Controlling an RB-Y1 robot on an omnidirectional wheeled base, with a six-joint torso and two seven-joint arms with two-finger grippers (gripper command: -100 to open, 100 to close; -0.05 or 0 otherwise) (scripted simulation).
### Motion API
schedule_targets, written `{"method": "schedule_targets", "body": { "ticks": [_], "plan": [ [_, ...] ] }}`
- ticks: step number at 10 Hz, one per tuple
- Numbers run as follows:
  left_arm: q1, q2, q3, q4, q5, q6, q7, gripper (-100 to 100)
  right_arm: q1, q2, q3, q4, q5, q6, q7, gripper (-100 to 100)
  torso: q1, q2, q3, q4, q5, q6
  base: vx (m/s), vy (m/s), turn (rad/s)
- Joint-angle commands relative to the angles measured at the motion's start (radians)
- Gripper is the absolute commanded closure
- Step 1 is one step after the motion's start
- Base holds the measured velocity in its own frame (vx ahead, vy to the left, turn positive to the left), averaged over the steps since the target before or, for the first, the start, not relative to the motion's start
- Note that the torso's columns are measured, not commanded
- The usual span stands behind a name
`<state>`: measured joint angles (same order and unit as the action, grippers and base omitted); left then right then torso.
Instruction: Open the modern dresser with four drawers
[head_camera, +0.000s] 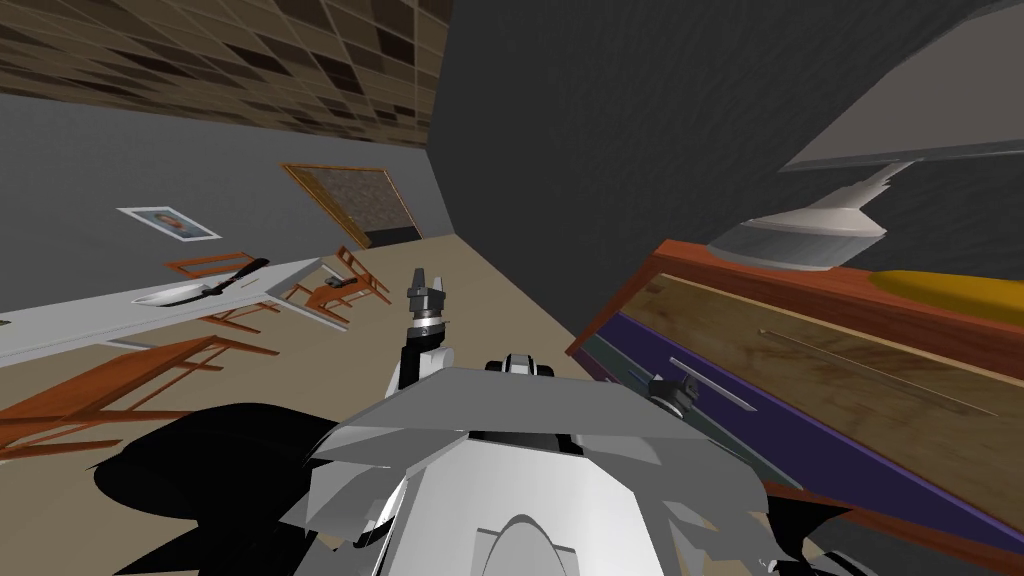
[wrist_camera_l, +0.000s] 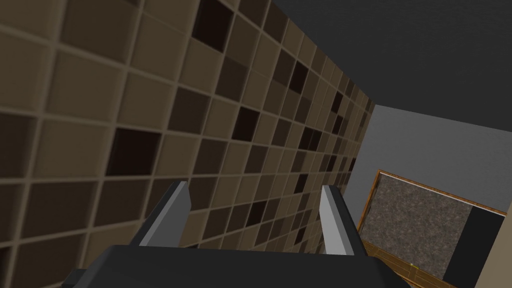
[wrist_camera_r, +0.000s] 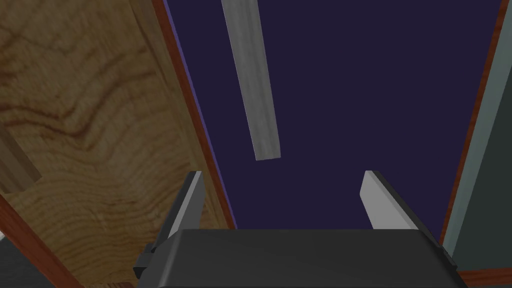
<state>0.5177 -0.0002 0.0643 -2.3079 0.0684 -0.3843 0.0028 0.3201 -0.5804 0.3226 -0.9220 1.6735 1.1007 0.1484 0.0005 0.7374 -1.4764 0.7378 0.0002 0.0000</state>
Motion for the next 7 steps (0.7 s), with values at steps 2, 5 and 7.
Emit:
{"method": "schedule_targets", "body": {
  "ticks": [2,5,7],
  "plan": [
    [0.0,0.0,0.0,0.0,0.0,0.0,0.0,0,-0.031,-0.026,-0.014,-0.031,-0.049,-0.067,-0.019,-100,0.0,0.001,0.001,0.0,0.0,0.0,-0.068,-0.017,0.025],
    [0.0,0.0,0.0,0.0,0.0,0.0,0.0,0,-0.057,-0.045,-0.025,-0.051,-0.087,-0.118,-0.035,-100,-0.001,0.0,0.0,0.0,0.0,0.0,-0.057,-0.022,0.022],
    [0.0,0.0,0.0,0.0,0.0,0.0,0.0,0,-0.077,-0.06,-0.032,-0.066,-0.115,-0.156,-0.047,-100,0.0,0.001,0.0,0.0,0.0,0.0,-0.061,-0.011,0.026]
  ]
}}
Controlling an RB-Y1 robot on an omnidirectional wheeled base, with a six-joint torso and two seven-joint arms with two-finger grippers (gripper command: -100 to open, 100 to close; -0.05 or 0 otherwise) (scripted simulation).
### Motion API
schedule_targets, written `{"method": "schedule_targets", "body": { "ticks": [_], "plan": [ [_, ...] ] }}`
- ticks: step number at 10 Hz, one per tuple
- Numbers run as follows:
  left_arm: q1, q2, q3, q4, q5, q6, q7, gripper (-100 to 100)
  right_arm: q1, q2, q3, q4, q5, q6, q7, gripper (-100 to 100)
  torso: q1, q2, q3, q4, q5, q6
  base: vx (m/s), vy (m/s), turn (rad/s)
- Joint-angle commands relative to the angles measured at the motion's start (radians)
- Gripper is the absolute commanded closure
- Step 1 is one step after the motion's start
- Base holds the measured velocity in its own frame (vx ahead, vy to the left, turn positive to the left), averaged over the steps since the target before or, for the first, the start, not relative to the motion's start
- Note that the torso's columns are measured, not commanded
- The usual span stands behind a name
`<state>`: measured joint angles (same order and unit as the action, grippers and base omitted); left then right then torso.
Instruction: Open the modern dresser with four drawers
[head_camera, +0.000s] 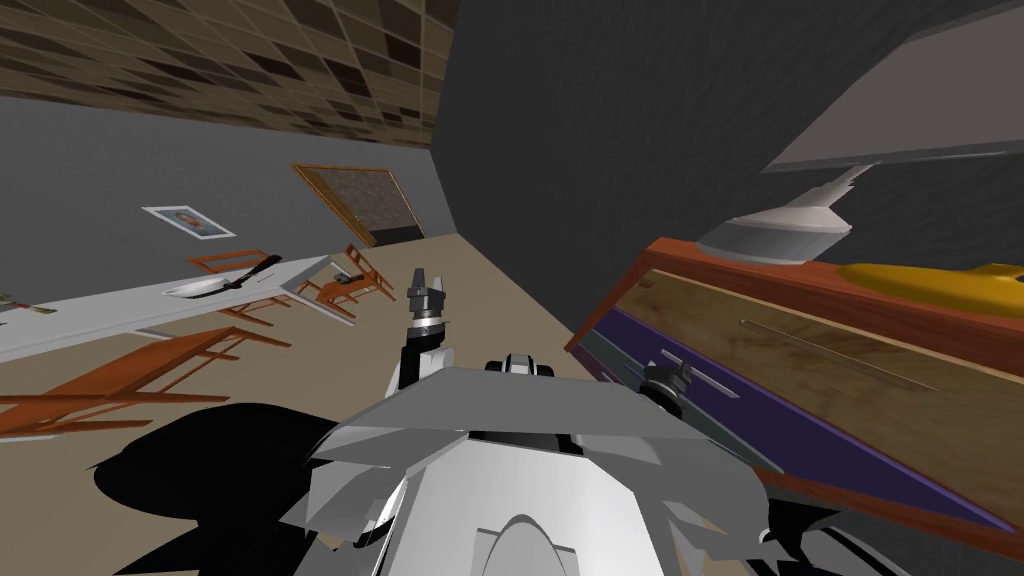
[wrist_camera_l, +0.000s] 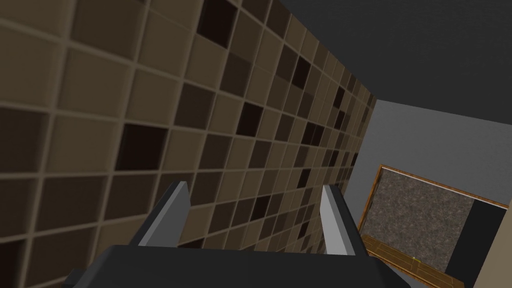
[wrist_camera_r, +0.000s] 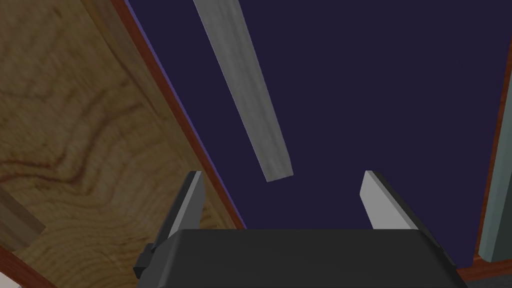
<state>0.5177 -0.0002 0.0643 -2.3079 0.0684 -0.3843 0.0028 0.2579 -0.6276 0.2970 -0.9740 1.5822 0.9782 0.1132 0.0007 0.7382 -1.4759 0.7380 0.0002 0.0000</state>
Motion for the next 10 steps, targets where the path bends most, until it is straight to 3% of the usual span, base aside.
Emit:
{"method": "schedule_targets", "body": {
  "ticks": [1,5,6,10],
  "plan": [
    [0.0,0.0,0.0,0.0,0.0,0.0,0.0,0,-0.02,-0.017,-0.009,-0.018,-0.032,-0.045,-0.015,-100,-0.001,0.0,0.0,0.0,0.0,0.0,-0.054,-0.017,0.023],
    [0.0,0.0,0.0,0.0,0.0,0.0,0.0,0,-0.062,-0.048,-0.025,-0.049,-0.091,-0.125,-0.041,-100,-0.001,0.001,0.001,0.0,0.0,0.0,-0.068,-0.021,0.026],
    [0.0,0.0,0.0,0.0,0.0,0.0,0.0,0,-0.058,-0.044,-0.024,-0.045,-0.084,-0.114,-0.033,-100,-0.001,0.0,0.0,0.0,0.0,0.0,-0.029,-0.008,0.005],
    [0.0,0.0,0.0,0.0,0.0,0.0,0.0,0,-0.124,-0.008,-0.068,0.003,-0.145,-0.107,0.05,-100,-0.003,0.002,0.001,0.001,-0.001,0.0,-0.102,-0.07,0.214]
  ]
}}
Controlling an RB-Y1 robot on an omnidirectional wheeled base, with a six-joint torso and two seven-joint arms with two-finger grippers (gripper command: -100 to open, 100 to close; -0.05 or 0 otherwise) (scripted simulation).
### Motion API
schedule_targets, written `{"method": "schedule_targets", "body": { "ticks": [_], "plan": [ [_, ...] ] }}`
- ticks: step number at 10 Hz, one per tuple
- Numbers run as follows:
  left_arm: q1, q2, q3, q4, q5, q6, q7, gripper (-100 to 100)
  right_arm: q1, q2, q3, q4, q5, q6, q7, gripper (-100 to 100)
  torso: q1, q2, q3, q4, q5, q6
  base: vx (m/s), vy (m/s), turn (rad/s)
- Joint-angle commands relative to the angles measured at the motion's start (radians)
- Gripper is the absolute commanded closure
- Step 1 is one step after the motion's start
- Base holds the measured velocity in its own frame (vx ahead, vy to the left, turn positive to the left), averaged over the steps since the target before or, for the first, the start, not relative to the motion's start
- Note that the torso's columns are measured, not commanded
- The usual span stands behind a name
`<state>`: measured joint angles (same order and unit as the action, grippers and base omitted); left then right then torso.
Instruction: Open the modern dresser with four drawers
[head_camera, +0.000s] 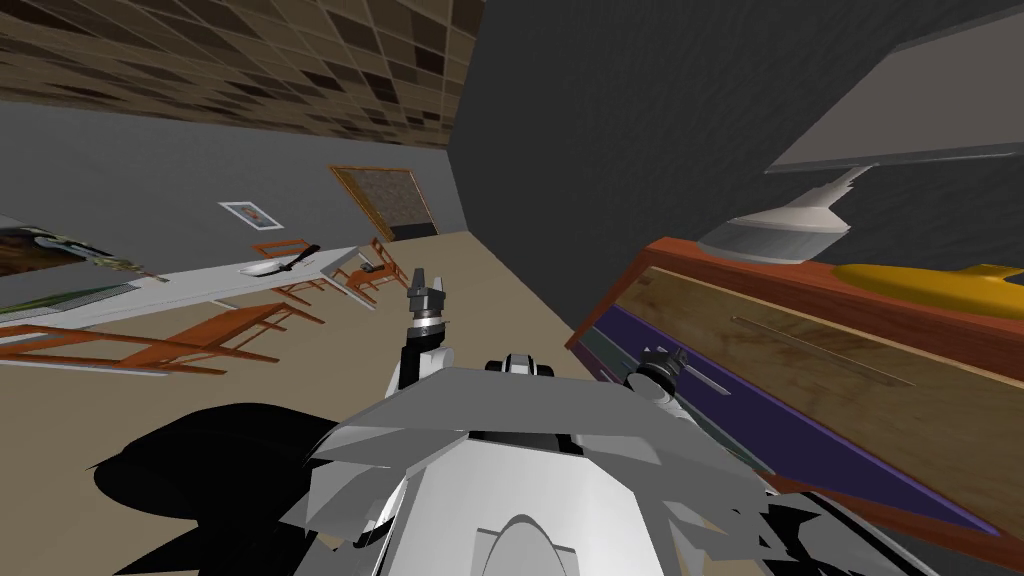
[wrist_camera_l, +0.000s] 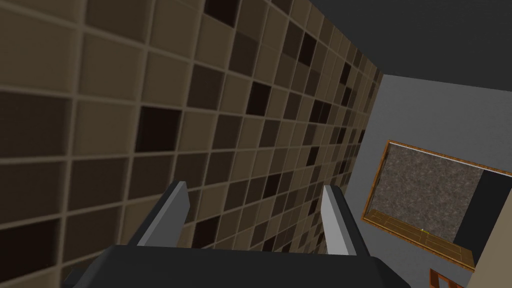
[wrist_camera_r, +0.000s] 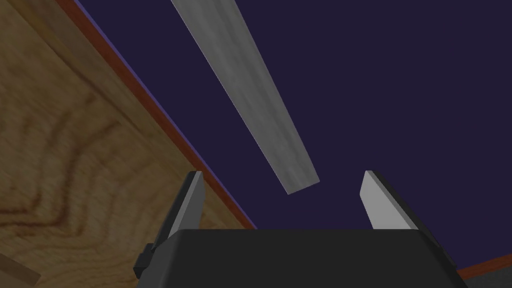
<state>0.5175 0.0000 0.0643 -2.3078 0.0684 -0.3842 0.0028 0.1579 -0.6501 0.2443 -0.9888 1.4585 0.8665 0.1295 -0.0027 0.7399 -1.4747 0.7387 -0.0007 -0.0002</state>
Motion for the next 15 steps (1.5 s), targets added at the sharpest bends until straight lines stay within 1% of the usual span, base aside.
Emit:
{"method": "schedule_targets", "body": {
  "ticks": [1,2,3,4,5,6,7,9,10,11,12,13,14,15],
  "plan": [
    [0.0,0.0,0.0,0.0,0.0,0.0,0.0,0,-0.035,0.021,-0.023,0.026,-0.031,0.007,0.049,-100,0.002,0.0,0.0,0.0,0.0,0.001,-0.118,-0.07,0.128],
    [0.0,0.0,0.0,0.0,0.0,0.0,0.0,0,-0.056,0.033,-0.038,0.042,-0.051,0.01,0.078,-100,0.003,-0.002,-0.001,-0.001,0.001,0.001,-0.114,-0.069,0.242],
    [0.0,0.0,0.0,0.0,0.0,0.0,0.0,0,-0.067,0.039,-0.045,0.05,-0.061,0.012,0.092,-100,0.003,-0.003,-0.002,-0.001,0.001,0.0,-0.129,-0.064,0.191],
    [0.0,0.0,0.0,0.0,0.0,0.0,0.0,0,-0.059,0.035,-0.039,0.043,-0.053,0.01,0.08,-100,0.003,-0.002,-0.001,-0.001,0.001,0.001,-0.06,-0.029,0.028],
    [0.0,0.0,0.0,0.0,0.0,0.0,0.0,0,-0.045,0.027,-0.03,0.034,-0.041,0.008,0.063,100,0.004,-0.005,-0.003,-0.001,0.001,0.001,0.046,0.022,-0.25],
    [0.001,0.0,0.0,0.0,0.0,0.0,0.0,0,-0.024,0.015,-0.015,0.018,-0.021,0.005,0.034,100,0.006,-0.009,-0.005,-0.003,0.002,0.002,0.149,0.093,-0.258],
    [0.001,0.0,0.0,0.0,0.0,0.0,0.0,0,-0.013,0.009,-0.008,0.01,-0.011,0.003,0.02,100,0.011,-0.007,-0.006,-0.001,0.007,0.006,0.16,0.081,-0.218],
    [0.001,0.0,0.0,0.0,0.0,0.0,0.0,0,0.008,-0.004,0.007,-0.005,0.009,0.0,-0.009,100,0.006,0.002,0.0,0.002,0.004,-0.001,0.104,0.061,-0.146],
    [0.001,0.0,0.0,0.0,0.0,0.0,0.0,0,0.029,-0.016,0.022,-0.021,0.029,-0.004,-0.039,100,0.006,0.003,0.002,0.003,0.004,-0.003,0.084,0.07,-0.217],
    [0.001,0.0,0.0,0.0,0.0,0.0,0.0,0,0.04,-0.022,0.029,-0.029,0.039,-0.006,-0.053,100,0.006,0.003,0.001,0.002,0.003,0.001,0.106,0.081,-0.187],
    [0.001,0.0,0.0,0.0,0.0,0.0,0.0,0,0.031,-0.016,0.026,-0.017,0.033,-0.006,-0.042,100,0.006,0.001,0.0,0.001,0.004,0.001,0.046,0.037,-0.05],
    [0.0,0.0,0.0,0.0,0.0,0.0,0.0,0,0.006,-0.005,0.01,-0.006,0.009,-0.007,-0.009,100,0.003,0.002,0.001,0.002,0.003,-0.002,-0.135,0.044,0.167],
    [0.0,0.0,0.0,0.0,0.0,0.0,0.0,0,-0.003,-0.002,0.004,-0.003,0.001,-0.007,0.003,100,0.005,0.006,0.004,0.003,0.001,-0.006,-0.226,0.056,0.203],
    [0.0,0.0,0.0,0.0,0.0,0.0,0.0,0,-0.023,0.005,-0.008,0.005,-0.015,-0.007,0.027,100,0.008,0.007,0.005,0.003,0.001,-0.006,-0.255,0.075,0.198]
  ]
}}
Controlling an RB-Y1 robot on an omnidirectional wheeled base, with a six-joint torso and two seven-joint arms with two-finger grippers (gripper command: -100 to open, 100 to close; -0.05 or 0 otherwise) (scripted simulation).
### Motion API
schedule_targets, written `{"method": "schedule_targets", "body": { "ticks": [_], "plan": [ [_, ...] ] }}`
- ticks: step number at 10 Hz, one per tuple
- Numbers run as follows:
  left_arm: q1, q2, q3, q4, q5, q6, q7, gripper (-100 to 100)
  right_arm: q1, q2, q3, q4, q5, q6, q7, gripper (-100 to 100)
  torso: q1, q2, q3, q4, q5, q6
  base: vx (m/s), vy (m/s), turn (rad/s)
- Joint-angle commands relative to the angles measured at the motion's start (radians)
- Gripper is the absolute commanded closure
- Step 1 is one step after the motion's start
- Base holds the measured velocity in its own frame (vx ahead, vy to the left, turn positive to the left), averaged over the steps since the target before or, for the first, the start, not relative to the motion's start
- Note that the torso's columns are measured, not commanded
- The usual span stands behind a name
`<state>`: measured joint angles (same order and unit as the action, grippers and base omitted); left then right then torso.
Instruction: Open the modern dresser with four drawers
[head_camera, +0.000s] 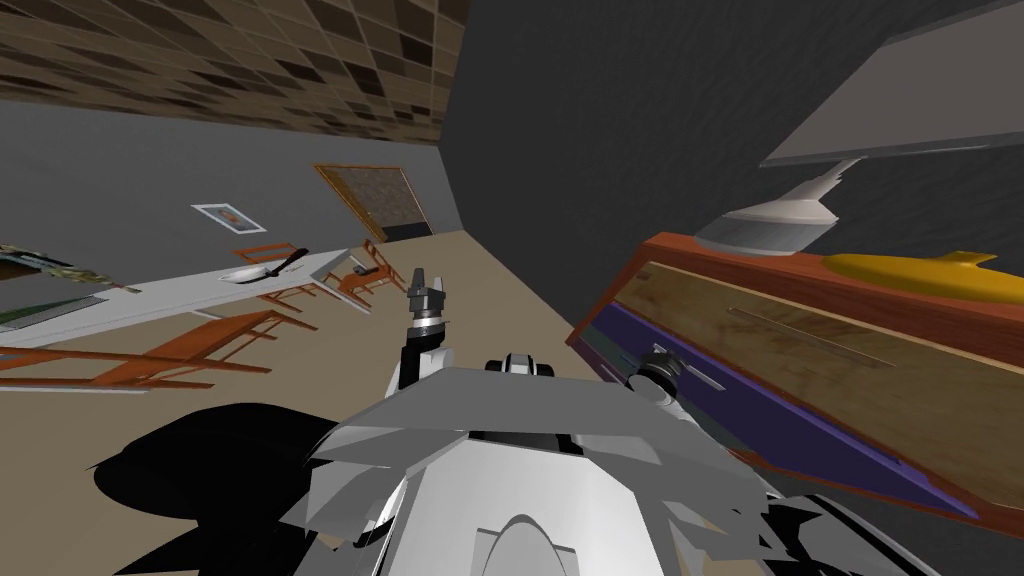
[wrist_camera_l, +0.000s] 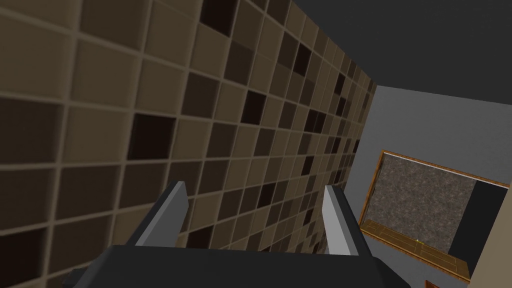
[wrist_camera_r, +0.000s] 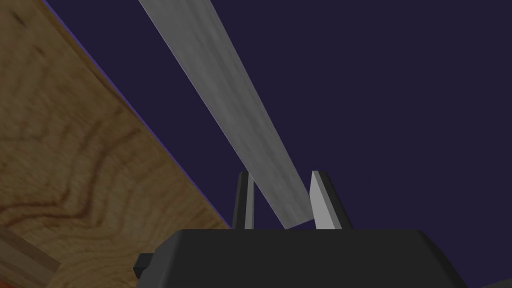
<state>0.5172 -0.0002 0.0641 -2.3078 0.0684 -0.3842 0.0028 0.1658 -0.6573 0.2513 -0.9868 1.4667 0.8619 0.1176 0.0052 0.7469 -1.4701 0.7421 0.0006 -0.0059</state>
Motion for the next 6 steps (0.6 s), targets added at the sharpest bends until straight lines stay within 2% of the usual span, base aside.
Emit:
{"method": "schedule_targets", "body": {
  "ticks": [1,2,4,6],
  "plan": [
    [0.0,0.0,0.0,0.0,0.0,0.0,0.0,0,-0.05,0.02,-0.027,0.011,-0.04,-0.002,0.063,100,0.002,-0.003,-0.002,0.0,0.002,0.001,-0.274,0.105,0.235],
    [0.0,0.0,0.0,0.0,0.0,0.0,0.0,0,-0.06,0.023,-0.033,0.015,-0.048,-0.002,0.075,100,0.004,-0.006,-0.004,-0.001,0.003,0.001,-0.238,0.087,0.175],
    [0.0,0.0,0.0,0.0,0.0,0.0,0.0,0,-0.047,0.023,-0.025,0.016,-0.045,-0.01,0.071,100,-0.001,-0.014,-0.01,-0.002,0.007,0.007,-0.087,0.063,0.014],
    [0.001,0.0,0.0,0.0,0.0,0.0,0.0,0,-0.048,0.02,-0.027,0.009,-0.045,-0.011,0.075,100,0.003,-0.008,-0.006,-0.003,0.003,0.007,-0.078,0.182,-0.043]
  ]
}}
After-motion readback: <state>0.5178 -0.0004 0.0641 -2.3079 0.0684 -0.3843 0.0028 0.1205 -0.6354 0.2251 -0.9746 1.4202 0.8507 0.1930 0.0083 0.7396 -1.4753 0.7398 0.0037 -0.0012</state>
